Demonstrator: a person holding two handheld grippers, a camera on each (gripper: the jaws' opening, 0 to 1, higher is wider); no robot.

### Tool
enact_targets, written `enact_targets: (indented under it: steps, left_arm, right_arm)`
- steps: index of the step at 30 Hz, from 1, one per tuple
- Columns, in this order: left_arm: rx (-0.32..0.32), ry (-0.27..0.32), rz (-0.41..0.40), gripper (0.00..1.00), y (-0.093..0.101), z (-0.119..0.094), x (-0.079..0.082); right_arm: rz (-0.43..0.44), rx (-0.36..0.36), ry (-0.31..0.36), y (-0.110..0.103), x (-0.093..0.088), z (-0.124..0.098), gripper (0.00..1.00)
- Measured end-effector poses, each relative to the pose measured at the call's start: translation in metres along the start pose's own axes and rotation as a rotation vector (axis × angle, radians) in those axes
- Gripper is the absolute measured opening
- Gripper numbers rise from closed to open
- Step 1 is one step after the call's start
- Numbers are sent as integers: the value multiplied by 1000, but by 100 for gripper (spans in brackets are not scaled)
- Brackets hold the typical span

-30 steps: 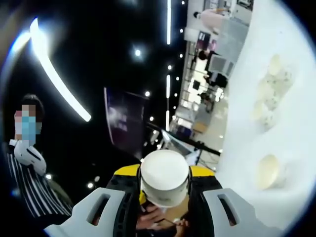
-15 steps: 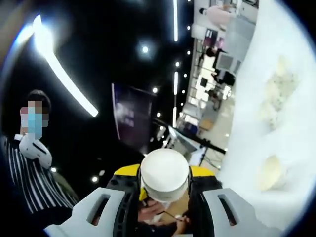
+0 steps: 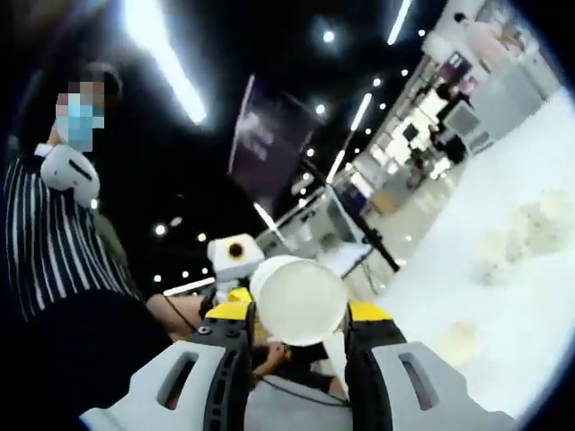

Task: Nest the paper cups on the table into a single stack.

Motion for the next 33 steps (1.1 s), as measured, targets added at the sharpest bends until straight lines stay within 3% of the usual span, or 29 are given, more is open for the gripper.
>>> enact_targets:
  steps: [6,14,20,27,33]
  left_arm:
    - [-9,-59,-5,0,-1,4,0]
    - [8,-102,-20,0,0,5,0]
    - [45,-140,-22,0,-1,7,-1]
    - [93,-158,-9,0,-2,0,0]
    - [127,-176,-20,0,-5,-2,1]
  right_arm:
    - [-93,-25,-91,-1,-7,-2,36]
    - [-145,-60,-107,-2,-11,-5,35]
    - [-191,-89,-132,-3,-14,-6,41]
    - [-182,-158,-94,4,-11,-20,45]
    - [-191,-250,-37,7,-5,-33,55]
Point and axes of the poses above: the point that each gripper's makers call its tool centre point, and the gripper's own axes: z roughly forward along the fingers, y roughly to its right, x roughly out of its top, the point moved 9 cm from there along -z, roughly backward along the fingers, and after that the axes turned 5 degrees about -z, right-handed, at the moved point
